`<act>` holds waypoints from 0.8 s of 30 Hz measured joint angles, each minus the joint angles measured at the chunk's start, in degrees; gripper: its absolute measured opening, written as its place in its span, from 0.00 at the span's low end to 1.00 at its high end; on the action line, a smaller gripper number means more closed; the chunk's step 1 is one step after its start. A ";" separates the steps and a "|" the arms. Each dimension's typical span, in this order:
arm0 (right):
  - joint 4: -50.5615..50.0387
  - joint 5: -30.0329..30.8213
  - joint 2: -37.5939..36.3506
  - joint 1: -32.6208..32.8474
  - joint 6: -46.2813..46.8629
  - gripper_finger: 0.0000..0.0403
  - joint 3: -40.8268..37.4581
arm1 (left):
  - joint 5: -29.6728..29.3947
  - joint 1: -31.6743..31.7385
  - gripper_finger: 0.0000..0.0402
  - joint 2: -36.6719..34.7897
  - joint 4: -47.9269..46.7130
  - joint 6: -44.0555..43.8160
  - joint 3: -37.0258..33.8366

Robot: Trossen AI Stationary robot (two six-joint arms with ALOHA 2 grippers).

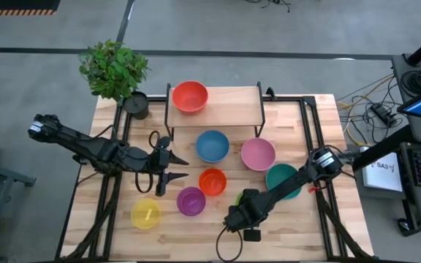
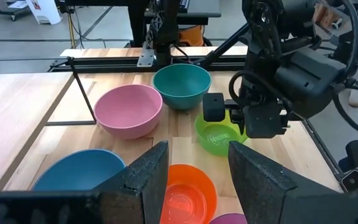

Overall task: Place and stack bowls onto a shelf
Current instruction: Put the small light green bowl on the shelf

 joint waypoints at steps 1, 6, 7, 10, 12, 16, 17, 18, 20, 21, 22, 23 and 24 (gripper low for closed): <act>0.00 -0.08 -0.21 0.00 0.01 0.09 0.06 | 0.00 0.00 0.38 0.00 0.14 0.10 0.00; -0.08 -1.55 -1.13 0.00 0.30 0.03 1.48 | -0.02 0.00 0.38 0.00 0.29 0.19 0.00; -0.13 -1.93 -1.29 0.00 0.26 0.03 1.98 | -0.02 0.00 0.38 0.00 0.38 0.37 0.00; -0.11 -2.51 -1.73 0.02 0.08 0.02 4.15 | -0.04 0.00 0.38 0.01 0.96 0.82 0.00; -0.20 -2.54 -2.10 0.02 -0.07 0.02 6.02 | -0.07 0.00 0.38 0.02 1.16 1.09 0.00; -1.48 -2.47 -2.18 0.02 -2.08 0.02 11.55 | -0.07 0.00 0.38 0.02 1.25 1.17 0.02; -1.60 -2.18 -2.24 0.02 -2.78 0.02 12.91 | -0.07 0.00 0.38 0.01 1.16 1.19 0.02; -1.74 -1.47 -2.27 0.02 -3.28 0.02 14.32 | -0.07 0.00 0.38 0.02 1.13 1.19 0.02; -3.13 0.55 -2.27 0.02 -5.14 0.02 17.49 | -0.07 0.01 0.38 0.02 1.05 1.19 0.02; -4.26 1.76 -2.27 0.02 -6.23 0.02 19.15 | -0.07 0.02 0.38 0.02 1.03 1.21 0.02; -5.23 3.16 -2.27 0.00 -7.32 0.02 20.82 | -0.07 0.00 0.38 0.02 1.03 1.31 0.02; -6.33 4.66 -2.29 -0.09 -8.15 0.02 22.42 | -0.07 0.00 0.38 0.02 1.03 1.41 0.02; -7.68 6.23 -2.29 -0.11 -9.13 0.02 24.14 | -0.07 0.02 0.38 0.02 1.03 1.41 0.02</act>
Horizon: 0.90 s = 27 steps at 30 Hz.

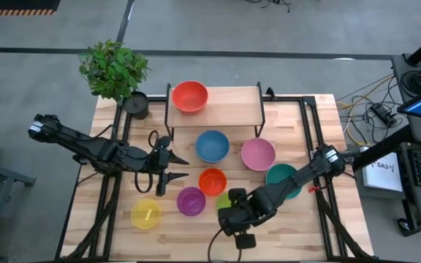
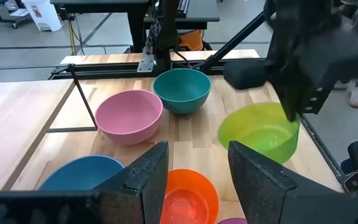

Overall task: Place and stack bowls onto a shelf
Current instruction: Put the small light green bowl on the shelf

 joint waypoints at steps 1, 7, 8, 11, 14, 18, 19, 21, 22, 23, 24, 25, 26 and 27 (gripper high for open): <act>-1.52 1.78 0.00 -0.03 -1.09 0.02 1.74 | 0.00 -0.02 0.38 0.00 0.00 0.00 0.00; -10.23 11.88 0.00 -1.73 -6.89 0.02 10.73 | 0.00 0.00 0.38 0.00 0.32 0.02 0.00; -11.34 13.43 0.00 -2.24 -7.73 0.02 11.92 | 0.00 -0.02 0.38 -0.02 0.33 0.02 0.00; -14.25 17.28 0.00 -4.17 -11.59 0.02 15.10 | 0.00 -0.02 0.38 0.00 0.35 0.02 0.00; -16.70 19.09 0.00 -6.82 -15.61 0.02 17.60 | 0.01 -0.01 0.38 -0.01 0.37 0.22 0.00; -19.65 19.82 0.00 -11.56 -21.09 0.02 18.88 | 0.01 -0.01 0.38 -0.02 0.37 0.23 0.00; -20.35 19.82 0.00 -13.02 -22.37 0.02 18.88 | 0.00 0.00 0.38 -0.06 0.32 0.24 0.00; -21.77 19.80 0.00 -16.11 -24.98 0.02 18.82 | 0.02 0.00 0.38 -0.36 -0.01 0.22 0.00; -22.62 19.81 0.00 -17.83 -26.24 0.02 18.78 | 0.02 -0.02 0.38 -0.54 -0.27 0.22 0.00; -23.40 19.83 0.00 -19.59 -27.63 0.02 18.73 | 0.02 -0.02 0.38 -0.67 -0.43 0.22 0.00; -23.84 19.82 0.00 -21.39 -29.03 0.02 18.64 | 0.02 0.00 0.38 -0.77 -0.65 0.18 0.02; -23.86 19.80 0.00 -23.24 -30.37 0.02 18.51 | 0.02 -0.01 0.38 -0.88 -0.95 0.07 0.02; -23.86 19.72 0.00 -25.17 -31.69 0.02 18.45 | 0.02 -0.02 0.38 -0.93 -1.18 -0.06 0.02; -23.86 19.36 0.00 -27.13 -32.89 0.02 18.45 | 0.02 0.00 0.38 -0.98 -1.21 -0.19 0.02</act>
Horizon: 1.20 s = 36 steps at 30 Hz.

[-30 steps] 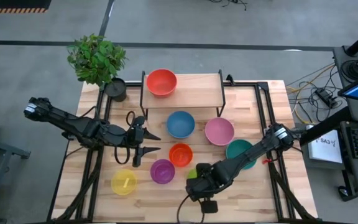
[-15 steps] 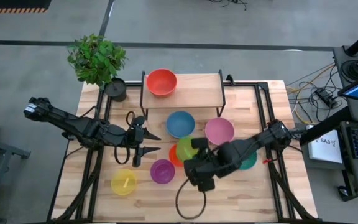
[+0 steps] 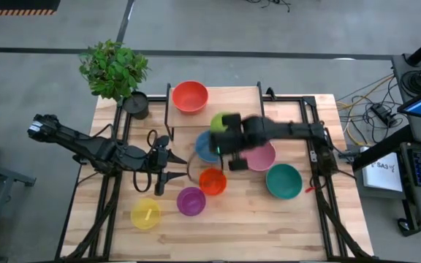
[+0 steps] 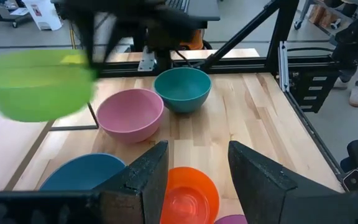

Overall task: Place and stack bowls onto a shelf
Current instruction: Put the small light green bowl on the shelf

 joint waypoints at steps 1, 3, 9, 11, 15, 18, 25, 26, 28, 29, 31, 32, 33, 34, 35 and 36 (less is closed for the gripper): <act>-0.01 -0.85 0.00 -2.01 -1.18 0.02 0.00 | 0.00 -0.01 0.38 -0.03 -0.03 -0.03 0.00; 0.01 -3.52 0.00 -6.23 -3.35 0.02 -0.02 | 0.00 -0.01 0.38 -0.03 -0.33 -0.03 0.00; 0.26 -9.33 0.00 -17.64 -7.63 0.02 -1.20 | 0.00 -0.01 0.38 -0.05 -0.93 -0.05 0.00; 0.51 -10.51 0.00 -20.53 -8.71 0.02 -1.51 | 0.00 -0.02 0.38 -0.05 -1.04 -0.05 0.00; 2.73 -10.95 0.00 -24.28 -10.82 0.02 -2.93 | -0.04 -0.02 0.38 -0.05 -1.04 -0.05 0.00; 5.33 -13.87 0.00 -25.84 -11.87 0.02 -4.50 | -1.41 -0.02 0.38 -0.05 -1.07 -0.04 0.00; 7.44 -14.67 0.00 -26.29 -13.56 0.02 -7.17 | -2.44 0.00 0.38 -0.05 -2.03 -0.04 0.00; 7.85 -14.67 0.00 -26.27 -13.53 0.02 -7.51 | -2.62 0.00 0.38 -0.05 -2.05 -0.05 0.00; 8.75 -14.67 0.00 -26.29 -13.56 0.02 -8.35 | -2.80 0.00 0.38 -0.05 -2.05 -0.05 0.00; 8.96 -14.67 0.00 -26.29 -13.63 0.02 -8.78 | -2.82 0.00 0.38 -0.05 -2.06 -0.05 0.00; 9.54 -14.65 0.00 -26.29 -13.88 0.02 -9.60 | -2.82 0.00 0.38 -0.05 -2.09 -0.05 0.00; 9.72 -14.65 0.00 -26.29 -13.90 0.02 -9.85 | -2.82 0.00 0.38 -0.05 -2.15 -0.05 0.00; 9.93 -14.62 0.00 -26.29 -13.90 0.02 -10.08 | -2.84 0.00 0.38 -0.05 -2.28 -0.05 0.00; 9.97 -14.64 0.00 -26.29 -13.90 0.02 -10.23 | -2.82 0.00 0.38 -0.05 -2.41 -0.05 0.00; 9.99 -14.65 0.00 -26.29 -13.90 0.02 -10.29 | -2.82 0.00 0.38 -0.05 -2.41 -0.05 0.00; 9.98 -14.64 0.00 -26.29 -13.89 0.03 -10.32 | -2.83 0.00 0.38 -0.05 -2.41 -0.05 0.00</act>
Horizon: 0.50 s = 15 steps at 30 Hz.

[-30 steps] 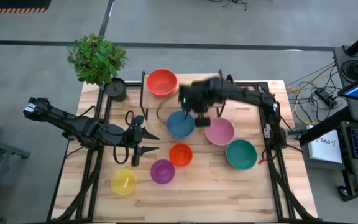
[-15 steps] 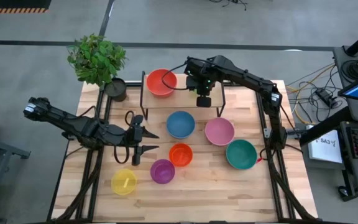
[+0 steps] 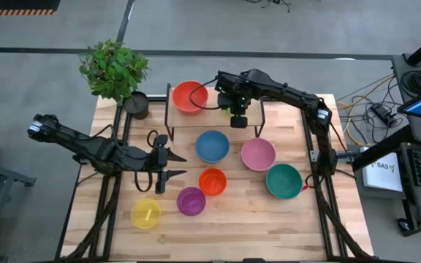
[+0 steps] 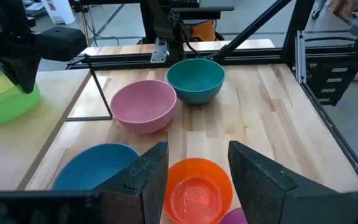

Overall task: Place and stack bowls onto a shelf
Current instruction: Put the small light green bowl on the shelf, then stack the small violet bowl on top of the small light green bowl on the shelf

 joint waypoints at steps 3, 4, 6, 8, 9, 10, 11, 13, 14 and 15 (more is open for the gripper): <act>0.01 0.02 0.00 0.00 0.50 0.06 -0.01 | 0.00 0.00 0.38 0.00 0.01 0.00 0.00; 0.01 0.03 0.00 0.00 0.68 0.07 -0.02 | 0.00 0.00 0.38 0.00 0.02 0.00 0.00; 0.05 0.08 0.00 0.00 0.91 0.12 -0.02 | -0.01 0.00 0.38 0.00 0.05 0.00 0.00; 0.22 0.72 0.00 0.00 0.96 0.17 -0.02 | -0.01 0.00 0.38 0.00 0.05 0.00 0.00; 0.23 1.16 0.00 0.00 0.99 0.19 -0.02 | -0.01 0.00 0.38 0.00 0.08 -0.02 0.00; 0.23 1.49 0.00 0.02 1.09 0.22 -0.02 | -0.01 0.00 0.38 0.00 0.08 -0.05 0.00; 0.23 1.55 -0.09 0.02 1.56 0.24 -0.02 | -0.01 0.00 0.38 -0.01 0.08 -0.19 0.00; 0.14 1.57 -0.47 0.02 2.38 0.28 -0.04 | -0.01 0.00 0.38 0.00 -0.09 -0.87 0.00; -0.10 1.56 -0.79 0.03 2.93 0.30 -0.04 | -0.01 0.00 0.38 -0.02 -0.26 -1.39 0.00; -0.48 1.57 -1.26 0.10 3.73 0.31 -0.04 | -0.01 0.00 0.38 -0.02 -0.58 -1.98 0.00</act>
